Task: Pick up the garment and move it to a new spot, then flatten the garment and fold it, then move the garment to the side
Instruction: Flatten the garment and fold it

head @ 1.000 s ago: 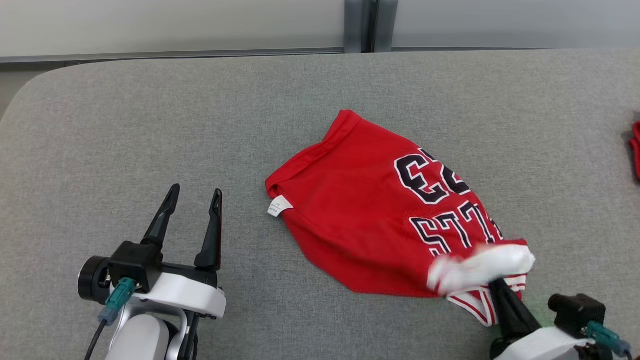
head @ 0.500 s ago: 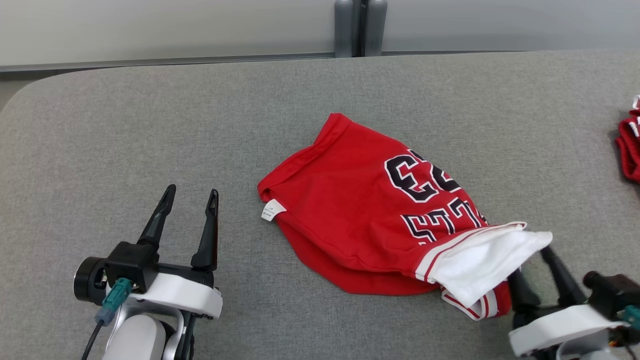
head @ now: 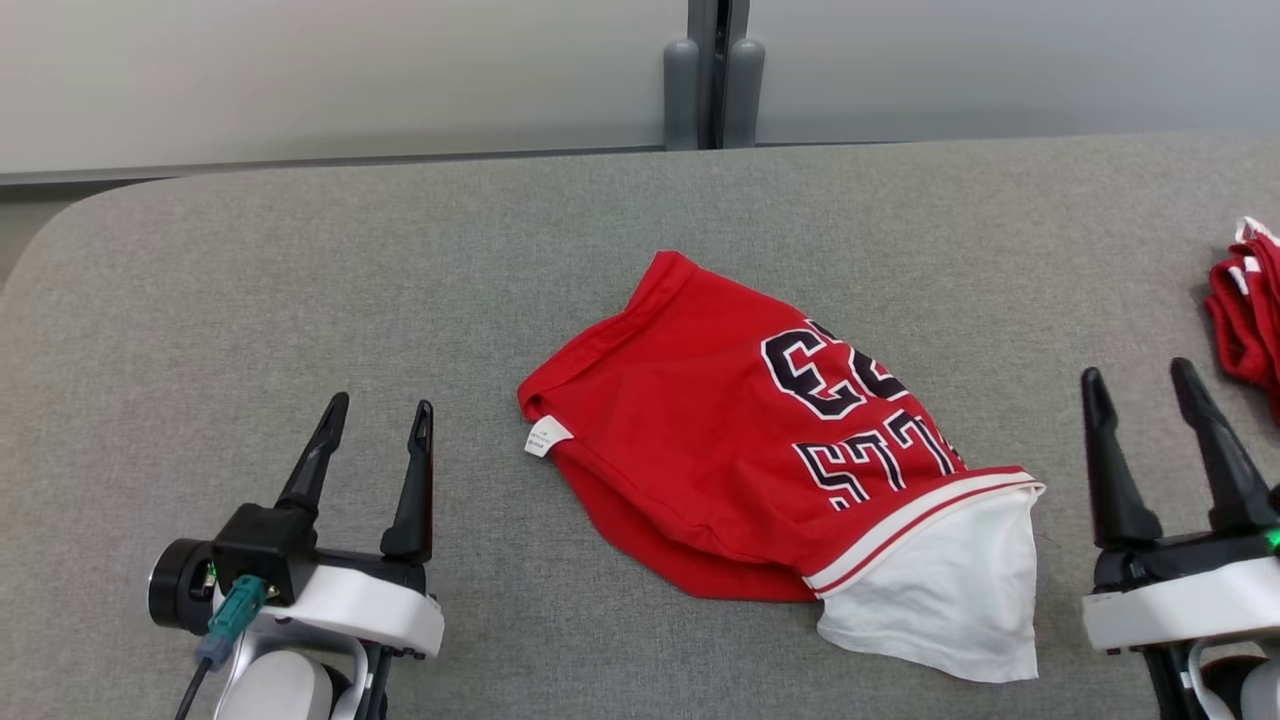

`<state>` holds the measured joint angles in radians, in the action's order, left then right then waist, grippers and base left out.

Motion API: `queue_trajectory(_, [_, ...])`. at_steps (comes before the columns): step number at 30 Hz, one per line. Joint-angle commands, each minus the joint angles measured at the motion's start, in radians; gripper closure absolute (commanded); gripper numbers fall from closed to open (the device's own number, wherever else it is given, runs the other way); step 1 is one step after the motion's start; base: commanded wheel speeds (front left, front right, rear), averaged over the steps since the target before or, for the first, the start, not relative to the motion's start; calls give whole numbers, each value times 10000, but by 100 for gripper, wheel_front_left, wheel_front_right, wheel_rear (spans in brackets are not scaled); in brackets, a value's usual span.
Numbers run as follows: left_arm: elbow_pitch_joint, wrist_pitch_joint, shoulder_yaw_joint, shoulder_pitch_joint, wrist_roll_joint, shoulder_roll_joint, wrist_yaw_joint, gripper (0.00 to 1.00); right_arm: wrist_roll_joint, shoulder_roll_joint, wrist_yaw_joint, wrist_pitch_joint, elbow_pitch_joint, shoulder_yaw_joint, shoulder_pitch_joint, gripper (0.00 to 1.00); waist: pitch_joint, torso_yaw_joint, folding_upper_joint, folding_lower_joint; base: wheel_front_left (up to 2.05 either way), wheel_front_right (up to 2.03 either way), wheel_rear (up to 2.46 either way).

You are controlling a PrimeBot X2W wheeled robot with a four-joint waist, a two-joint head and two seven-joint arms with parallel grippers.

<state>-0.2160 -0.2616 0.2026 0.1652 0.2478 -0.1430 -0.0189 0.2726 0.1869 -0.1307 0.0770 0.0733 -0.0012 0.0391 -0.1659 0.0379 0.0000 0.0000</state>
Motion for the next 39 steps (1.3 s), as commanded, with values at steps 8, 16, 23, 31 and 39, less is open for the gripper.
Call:
queue_trajectory(8, [-64,27,70,-565,101,-118,-122,0,-342,-639,-1,-684,352,606,-983,0,608,148,0,0,0,0,0])
queue_trajectory(16, [72,155,16,-813,197,-252,-214,0,-363,-642,0,-752,211,846,-1171,0,782,128,0,0,0,0,0])
queue_trajectory(23, [169,202,118,-822,221,-283,-246,0,-327,-607,0,-715,174,832,-1142,0,776,146,0,0,0,0,0])
queue_trajectory(31, [174,212,205,-759,233,-288,-271,0,-341,-621,0,-761,161,779,-1144,0,768,173,0,0,0,0,0])
queue_trajectory(39, [110,353,579,-244,152,-195,-41,0,-285,-637,0,-791,199,731,-1029,0,502,105,0,0,0,0,0])
